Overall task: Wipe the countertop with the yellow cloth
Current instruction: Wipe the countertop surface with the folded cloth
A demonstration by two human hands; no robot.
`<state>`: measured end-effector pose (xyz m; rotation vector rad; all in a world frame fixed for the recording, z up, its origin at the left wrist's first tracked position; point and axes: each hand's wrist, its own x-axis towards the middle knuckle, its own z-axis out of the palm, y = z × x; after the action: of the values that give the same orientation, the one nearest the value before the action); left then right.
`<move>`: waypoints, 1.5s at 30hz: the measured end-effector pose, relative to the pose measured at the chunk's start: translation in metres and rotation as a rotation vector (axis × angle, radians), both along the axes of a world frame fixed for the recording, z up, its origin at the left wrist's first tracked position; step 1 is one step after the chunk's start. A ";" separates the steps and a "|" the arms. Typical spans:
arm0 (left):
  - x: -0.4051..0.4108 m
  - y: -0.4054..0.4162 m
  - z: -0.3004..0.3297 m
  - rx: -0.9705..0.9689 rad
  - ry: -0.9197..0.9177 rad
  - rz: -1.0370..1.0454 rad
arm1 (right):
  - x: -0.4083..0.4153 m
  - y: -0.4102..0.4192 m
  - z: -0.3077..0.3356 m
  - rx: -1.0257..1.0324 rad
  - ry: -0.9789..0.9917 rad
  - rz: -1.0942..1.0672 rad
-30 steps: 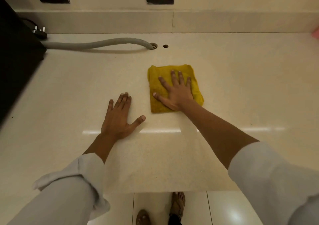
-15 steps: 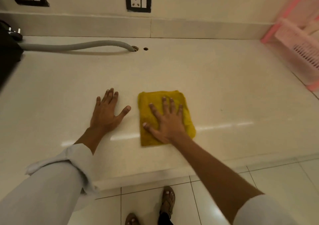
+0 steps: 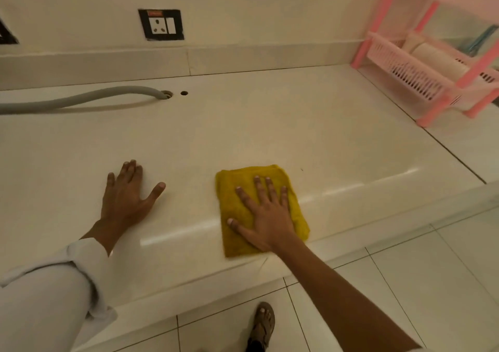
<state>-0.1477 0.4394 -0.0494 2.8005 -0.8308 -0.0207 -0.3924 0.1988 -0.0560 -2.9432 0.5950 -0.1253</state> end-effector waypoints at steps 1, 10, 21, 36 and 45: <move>0.000 -0.001 0.001 0.032 -0.019 -0.007 | -0.005 -0.015 0.000 -0.001 0.011 -0.033; -0.003 -0.068 0.018 0.049 -0.067 -0.041 | 0.002 -0.134 0.002 0.012 0.037 -0.206; 0.024 -0.168 0.010 0.111 0.001 -0.010 | 0.125 -0.245 -0.001 0.033 0.027 -0.078; 0.053 -0.191 0.015 0.004 0.017 0.174 | 0.304 -0.226 0.001 0.063 0.068 0.151; 0.032 -0.229 0.031 -0.237 0.018 0.103 | 0.240 -0.158 0.005 0.093 0.064 0.205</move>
<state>-0.1153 0.2102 -0.0182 2.6106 -0.6380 0.0651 -0.1523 0.0405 -0.0514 -2.9043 0.2949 0.0179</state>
